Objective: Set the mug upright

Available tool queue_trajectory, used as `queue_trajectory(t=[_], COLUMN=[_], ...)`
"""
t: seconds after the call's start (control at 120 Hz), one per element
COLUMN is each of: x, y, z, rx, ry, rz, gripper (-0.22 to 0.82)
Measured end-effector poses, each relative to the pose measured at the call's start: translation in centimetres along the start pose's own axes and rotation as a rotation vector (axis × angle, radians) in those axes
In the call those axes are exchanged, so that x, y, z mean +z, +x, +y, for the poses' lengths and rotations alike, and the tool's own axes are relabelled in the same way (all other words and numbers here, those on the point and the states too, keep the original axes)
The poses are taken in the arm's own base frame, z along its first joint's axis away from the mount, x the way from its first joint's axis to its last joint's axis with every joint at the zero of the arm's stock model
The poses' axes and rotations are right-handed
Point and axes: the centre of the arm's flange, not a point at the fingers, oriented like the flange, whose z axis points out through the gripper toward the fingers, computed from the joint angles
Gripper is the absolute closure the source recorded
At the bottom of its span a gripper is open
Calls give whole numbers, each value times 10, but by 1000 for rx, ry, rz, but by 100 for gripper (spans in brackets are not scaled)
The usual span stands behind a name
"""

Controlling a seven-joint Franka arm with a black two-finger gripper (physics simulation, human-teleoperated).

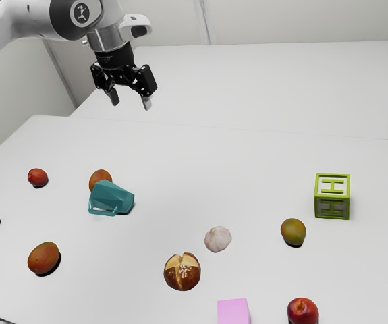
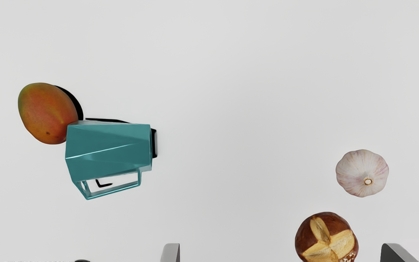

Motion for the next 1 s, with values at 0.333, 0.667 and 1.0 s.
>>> queue_trajectory(t=[0.333, 0.667, 1.0], x=[9, 63, 154], y=[-5, -14, -23], z=[-5, -67, -108], rx=[-17, -180, -166], ry=[-14, -238, -333], rz=[-32, -156, -194], gripper=[0, 0, 0])
